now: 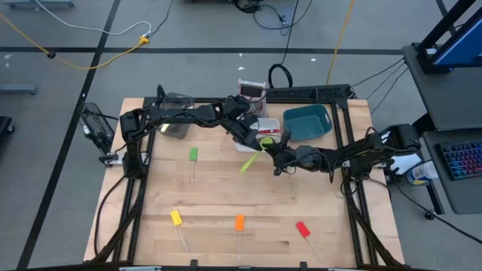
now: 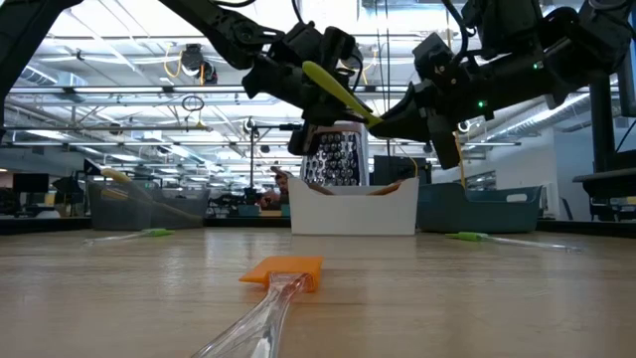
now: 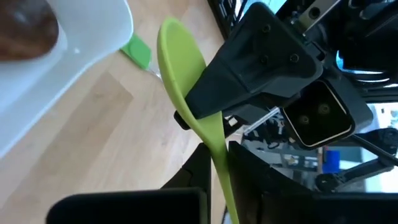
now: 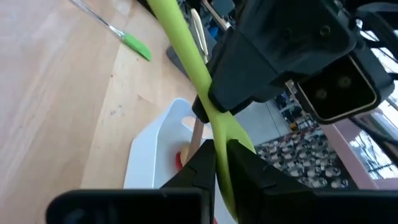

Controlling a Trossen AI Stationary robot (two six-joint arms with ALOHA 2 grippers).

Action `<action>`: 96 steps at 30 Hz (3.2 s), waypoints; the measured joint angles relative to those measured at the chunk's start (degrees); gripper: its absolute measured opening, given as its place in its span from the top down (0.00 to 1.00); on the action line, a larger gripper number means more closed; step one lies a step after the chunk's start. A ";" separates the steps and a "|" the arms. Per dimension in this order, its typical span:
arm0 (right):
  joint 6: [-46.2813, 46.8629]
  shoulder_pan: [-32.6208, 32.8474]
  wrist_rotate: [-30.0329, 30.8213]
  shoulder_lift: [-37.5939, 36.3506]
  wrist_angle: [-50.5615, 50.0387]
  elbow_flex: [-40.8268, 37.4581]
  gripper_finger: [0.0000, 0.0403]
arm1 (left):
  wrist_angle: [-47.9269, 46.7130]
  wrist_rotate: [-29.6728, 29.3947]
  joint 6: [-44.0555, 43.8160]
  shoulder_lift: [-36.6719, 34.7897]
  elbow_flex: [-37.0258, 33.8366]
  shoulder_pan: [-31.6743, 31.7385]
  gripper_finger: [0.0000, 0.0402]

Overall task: Pick & Place Kitchen Items
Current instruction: Put the green spoon into the white bin

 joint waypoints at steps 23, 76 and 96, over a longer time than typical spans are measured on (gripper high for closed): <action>14.85 -0.10 5.42 -0.02 -10.78 -0.07 0.96 | -0.30 -5.95 23.43 -0.17 0.07 1.56 0.70; 22.64 -0.87 8.74 -0.13 -16.32 0.00 0.96 | -11.33 -35.73 43.32 -0.02 -0.09 -3.91 0.70; 21.45 -0.81 8.03 -0.13 -18.57 0.00 0.91 | -10.72 -35.47 42.03 0.00 -0.06 -4.26 0.88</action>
